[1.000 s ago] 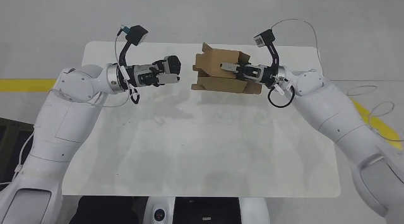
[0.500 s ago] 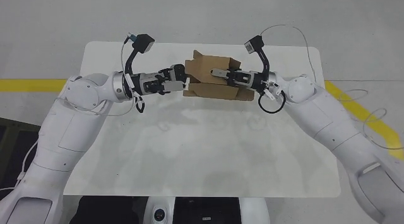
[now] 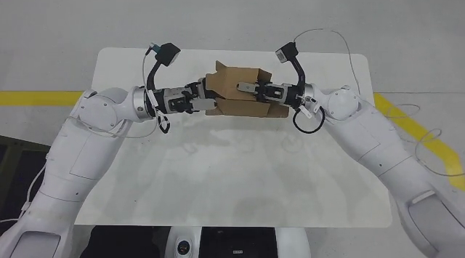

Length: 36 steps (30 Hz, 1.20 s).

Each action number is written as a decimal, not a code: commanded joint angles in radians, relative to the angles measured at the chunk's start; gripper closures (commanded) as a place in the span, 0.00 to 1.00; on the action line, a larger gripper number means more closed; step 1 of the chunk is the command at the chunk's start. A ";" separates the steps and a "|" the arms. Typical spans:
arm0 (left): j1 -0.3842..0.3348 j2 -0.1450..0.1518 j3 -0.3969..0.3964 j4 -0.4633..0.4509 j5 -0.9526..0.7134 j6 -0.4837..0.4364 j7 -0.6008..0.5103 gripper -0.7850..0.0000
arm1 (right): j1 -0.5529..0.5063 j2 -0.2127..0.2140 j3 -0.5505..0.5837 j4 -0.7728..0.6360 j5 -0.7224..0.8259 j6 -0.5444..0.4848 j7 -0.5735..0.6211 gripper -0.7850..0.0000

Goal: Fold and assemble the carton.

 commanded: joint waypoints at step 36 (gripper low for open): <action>0.045 0.002 0.003 -0.066 0.008 0.037 -0.070 0.00 | -0.103 -0.052 0.137 -0.076 -0.117 0.045 -0.120 1.00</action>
